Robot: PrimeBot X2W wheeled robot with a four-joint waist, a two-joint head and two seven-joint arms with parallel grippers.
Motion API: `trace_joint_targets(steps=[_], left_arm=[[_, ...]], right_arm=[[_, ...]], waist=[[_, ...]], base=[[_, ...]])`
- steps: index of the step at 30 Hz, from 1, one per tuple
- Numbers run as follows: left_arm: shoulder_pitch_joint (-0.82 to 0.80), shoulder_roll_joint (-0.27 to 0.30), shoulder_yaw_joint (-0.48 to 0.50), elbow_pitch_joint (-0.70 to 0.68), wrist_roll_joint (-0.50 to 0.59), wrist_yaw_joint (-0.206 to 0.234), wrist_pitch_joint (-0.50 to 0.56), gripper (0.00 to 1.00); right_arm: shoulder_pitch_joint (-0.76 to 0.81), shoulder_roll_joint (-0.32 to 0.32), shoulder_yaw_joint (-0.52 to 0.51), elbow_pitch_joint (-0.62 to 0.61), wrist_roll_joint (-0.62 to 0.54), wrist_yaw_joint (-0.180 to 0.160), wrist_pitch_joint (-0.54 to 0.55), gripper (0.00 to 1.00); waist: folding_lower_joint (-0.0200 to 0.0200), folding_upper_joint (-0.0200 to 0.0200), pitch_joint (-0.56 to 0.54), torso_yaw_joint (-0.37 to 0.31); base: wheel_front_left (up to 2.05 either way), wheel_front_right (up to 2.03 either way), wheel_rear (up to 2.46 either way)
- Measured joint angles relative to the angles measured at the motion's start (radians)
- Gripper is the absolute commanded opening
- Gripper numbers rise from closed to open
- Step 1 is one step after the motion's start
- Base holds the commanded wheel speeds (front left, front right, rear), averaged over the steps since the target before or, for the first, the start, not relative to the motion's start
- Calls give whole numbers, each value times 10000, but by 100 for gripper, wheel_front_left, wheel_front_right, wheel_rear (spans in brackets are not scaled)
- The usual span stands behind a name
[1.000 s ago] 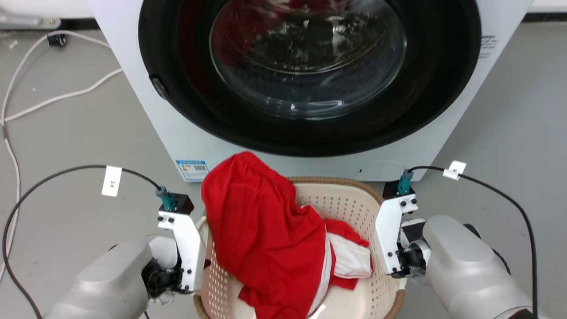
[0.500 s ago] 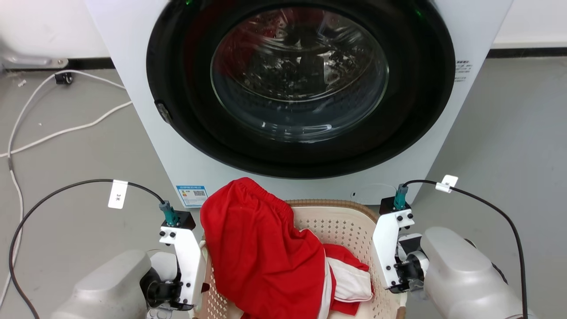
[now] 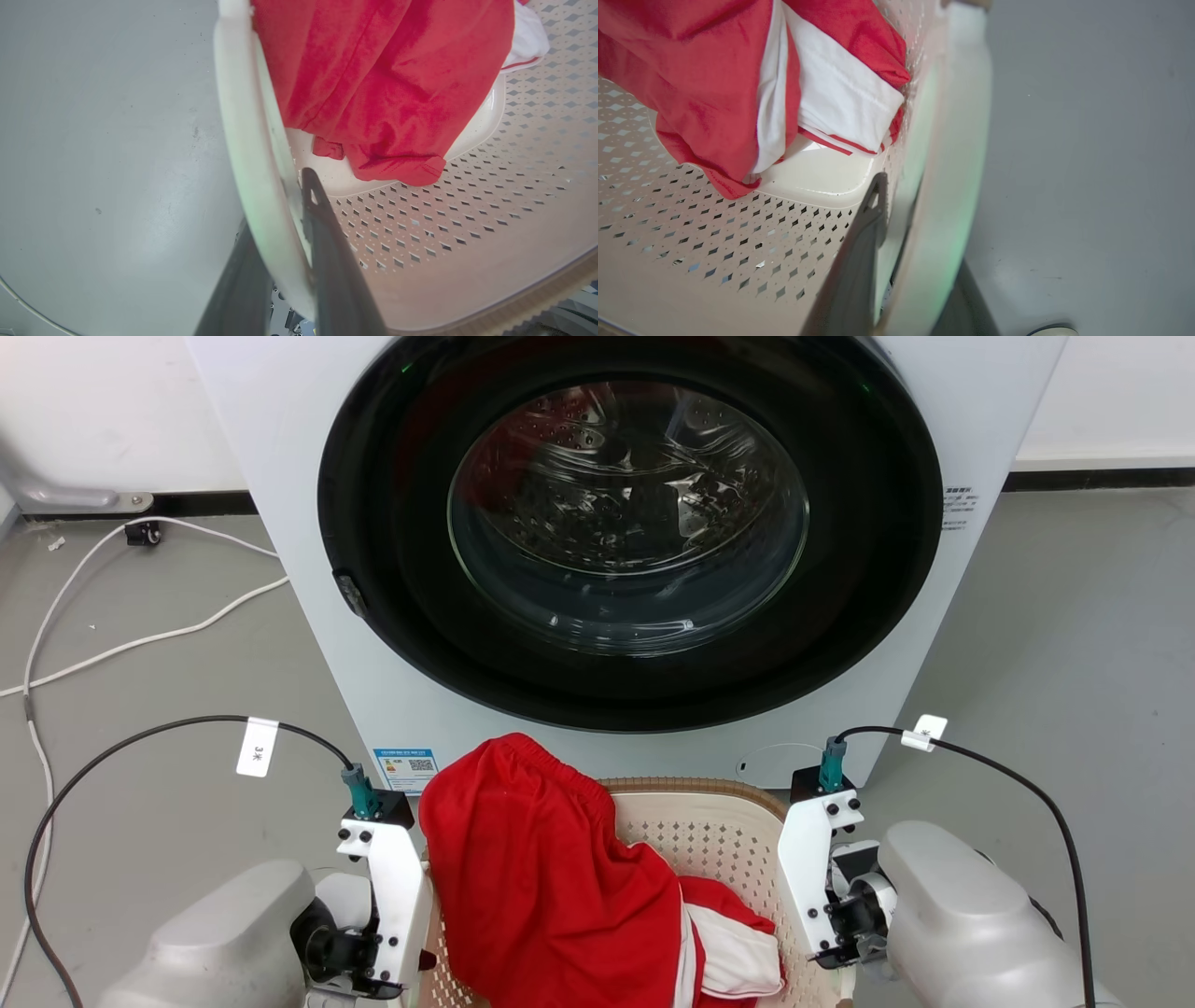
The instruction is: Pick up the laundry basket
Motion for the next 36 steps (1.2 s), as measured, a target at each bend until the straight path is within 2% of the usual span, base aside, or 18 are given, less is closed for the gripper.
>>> trace_joint_targets(steps=[36], left_arm=[[-150, -113, -27, 295, -188, 0, 88, 0]], right_arm=[[-205, -10, 483, 318, 849, -8, -410, 0]], waist=[[1, 0, -132, -73]], base=[[0, 0, 0]])
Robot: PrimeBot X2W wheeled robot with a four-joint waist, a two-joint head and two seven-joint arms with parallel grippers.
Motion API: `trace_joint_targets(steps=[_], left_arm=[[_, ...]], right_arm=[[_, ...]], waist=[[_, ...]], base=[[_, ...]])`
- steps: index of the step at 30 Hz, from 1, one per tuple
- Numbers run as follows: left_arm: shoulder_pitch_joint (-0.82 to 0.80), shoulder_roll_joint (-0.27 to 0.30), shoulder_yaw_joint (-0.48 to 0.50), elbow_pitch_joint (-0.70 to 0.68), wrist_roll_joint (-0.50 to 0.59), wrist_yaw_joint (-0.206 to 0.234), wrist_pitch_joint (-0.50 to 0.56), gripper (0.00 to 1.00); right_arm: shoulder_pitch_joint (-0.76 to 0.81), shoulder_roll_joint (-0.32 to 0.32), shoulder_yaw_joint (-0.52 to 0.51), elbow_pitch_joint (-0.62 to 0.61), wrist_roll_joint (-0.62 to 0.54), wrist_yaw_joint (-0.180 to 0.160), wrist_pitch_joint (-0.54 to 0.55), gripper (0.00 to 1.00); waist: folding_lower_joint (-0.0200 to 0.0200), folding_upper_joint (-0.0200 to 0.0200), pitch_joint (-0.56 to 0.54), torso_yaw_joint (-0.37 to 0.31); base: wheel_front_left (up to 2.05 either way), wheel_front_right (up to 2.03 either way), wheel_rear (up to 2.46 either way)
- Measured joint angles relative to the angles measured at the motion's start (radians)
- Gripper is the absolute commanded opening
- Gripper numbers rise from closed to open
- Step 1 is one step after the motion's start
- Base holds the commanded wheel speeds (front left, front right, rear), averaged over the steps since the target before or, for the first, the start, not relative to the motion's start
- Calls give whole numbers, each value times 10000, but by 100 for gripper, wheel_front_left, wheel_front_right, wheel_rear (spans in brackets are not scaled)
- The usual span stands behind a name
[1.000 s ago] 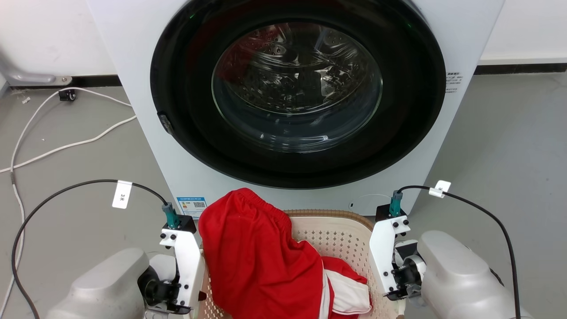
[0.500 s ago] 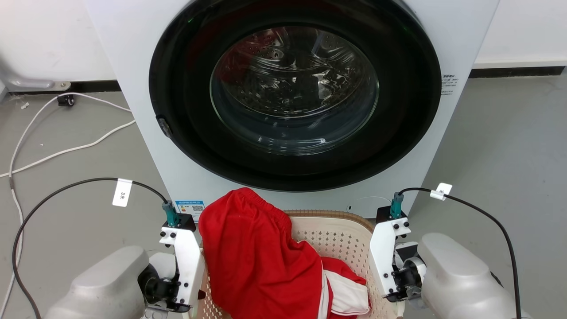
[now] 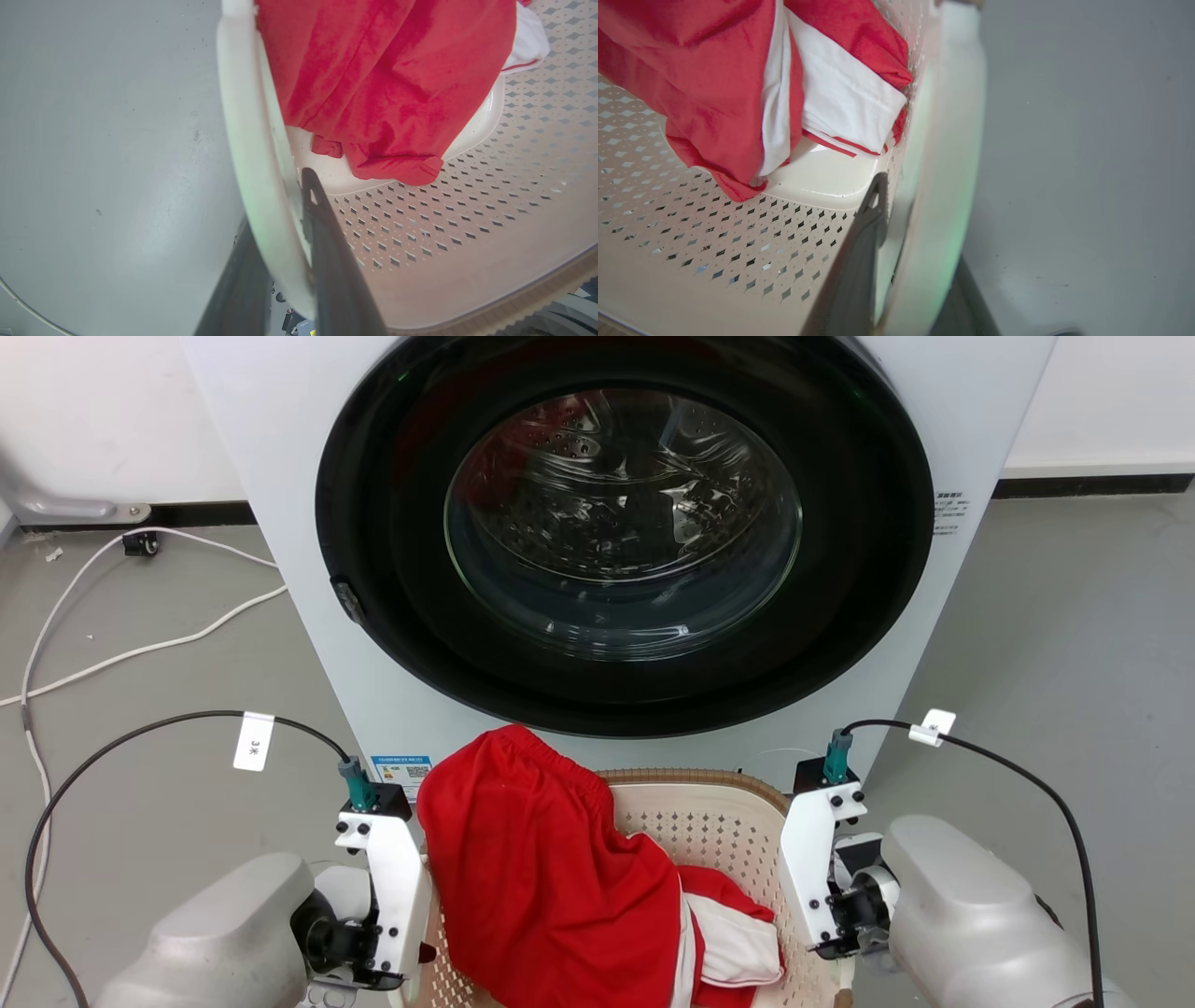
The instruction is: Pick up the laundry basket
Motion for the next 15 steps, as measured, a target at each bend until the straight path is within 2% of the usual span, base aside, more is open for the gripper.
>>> trace_joint_targets(steps=[15], left_arm=[[-69, -8, -38, 23, 12, 0, 48, 0]], right_arm=[[-148, -4, 257, 59, 234, 0, -44, 0]], waist=[[0, 0, 51, 40]], base=[[0, 0, 0]])
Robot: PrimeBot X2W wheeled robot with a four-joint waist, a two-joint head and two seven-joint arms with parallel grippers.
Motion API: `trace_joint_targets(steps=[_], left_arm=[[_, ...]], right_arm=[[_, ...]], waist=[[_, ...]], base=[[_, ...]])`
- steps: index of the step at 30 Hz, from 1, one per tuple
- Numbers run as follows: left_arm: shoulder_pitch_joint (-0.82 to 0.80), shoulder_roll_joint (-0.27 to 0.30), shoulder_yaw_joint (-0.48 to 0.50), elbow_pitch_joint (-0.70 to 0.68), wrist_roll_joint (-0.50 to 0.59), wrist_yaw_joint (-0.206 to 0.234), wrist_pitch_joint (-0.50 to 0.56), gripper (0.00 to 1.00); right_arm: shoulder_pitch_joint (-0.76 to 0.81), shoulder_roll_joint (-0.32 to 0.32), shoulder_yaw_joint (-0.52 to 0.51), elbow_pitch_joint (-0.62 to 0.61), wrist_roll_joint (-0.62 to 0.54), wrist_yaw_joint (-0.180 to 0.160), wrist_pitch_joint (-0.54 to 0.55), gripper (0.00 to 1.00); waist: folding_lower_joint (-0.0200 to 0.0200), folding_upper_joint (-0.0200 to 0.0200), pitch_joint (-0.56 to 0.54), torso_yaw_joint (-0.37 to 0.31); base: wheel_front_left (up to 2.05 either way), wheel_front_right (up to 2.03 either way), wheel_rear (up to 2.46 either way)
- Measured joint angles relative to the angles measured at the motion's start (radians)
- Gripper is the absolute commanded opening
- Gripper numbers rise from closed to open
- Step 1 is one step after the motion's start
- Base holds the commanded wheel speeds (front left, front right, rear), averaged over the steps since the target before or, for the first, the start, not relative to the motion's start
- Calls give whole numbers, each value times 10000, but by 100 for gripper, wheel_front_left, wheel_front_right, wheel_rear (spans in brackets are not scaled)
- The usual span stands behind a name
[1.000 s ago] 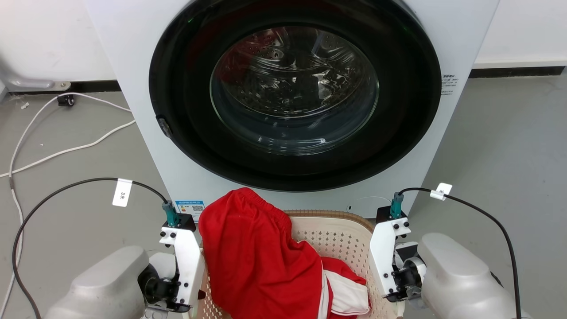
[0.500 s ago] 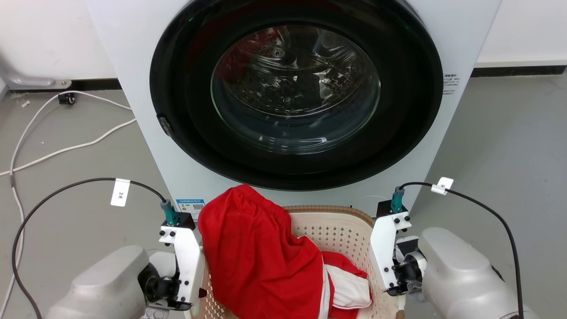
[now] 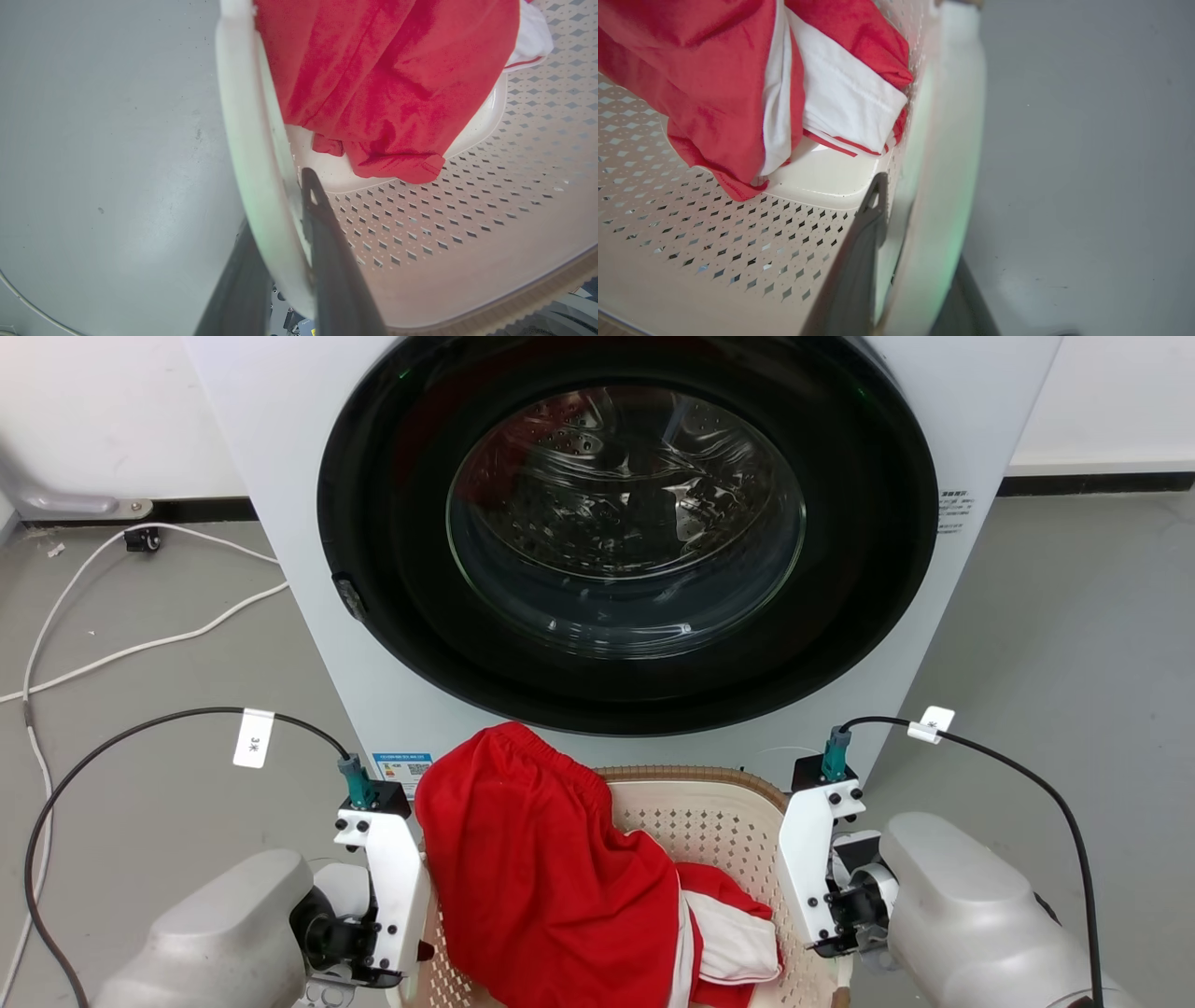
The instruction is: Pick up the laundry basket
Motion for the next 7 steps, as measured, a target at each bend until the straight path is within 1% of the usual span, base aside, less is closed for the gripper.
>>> trace_joint_targets(steps=[7], left_arm=[[0, 0, -15, 25, -4, 0, -4, 0]], right_arm=[[-41, -2, 105, 29, 109, 0, -46, 0]], waist=[[0, 0, -17, -13]], base=[[0, 0, 0]])
